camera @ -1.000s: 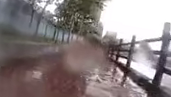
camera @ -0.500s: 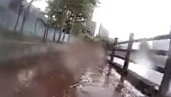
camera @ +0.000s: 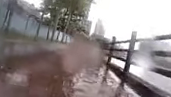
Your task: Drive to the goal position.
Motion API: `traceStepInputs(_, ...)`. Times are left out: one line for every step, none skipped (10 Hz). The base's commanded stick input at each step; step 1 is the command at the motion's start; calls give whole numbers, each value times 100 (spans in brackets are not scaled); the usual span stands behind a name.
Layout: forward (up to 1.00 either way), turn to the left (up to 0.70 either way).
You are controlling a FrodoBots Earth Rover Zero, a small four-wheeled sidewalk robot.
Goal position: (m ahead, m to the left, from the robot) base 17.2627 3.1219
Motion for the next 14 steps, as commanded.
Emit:
traceStepInputs(100, 0)
traceStepInputs(100, -1)
traceStepInputs(100, -16)
traceStepInputs(100, -38)
traceStepInputs(100, -30)
traceStepInputs(100, -16)
traceStepInputs(100, -2)
traceStepInputs(100, 33)
traceStepInputs(100, 40)
traceStepInputs(100, 39)
traceStepInputs(100, 38)
traceStepInputs(100, 19)
traceStepInputs(100, 0)
traceStepInputs(100, 0)
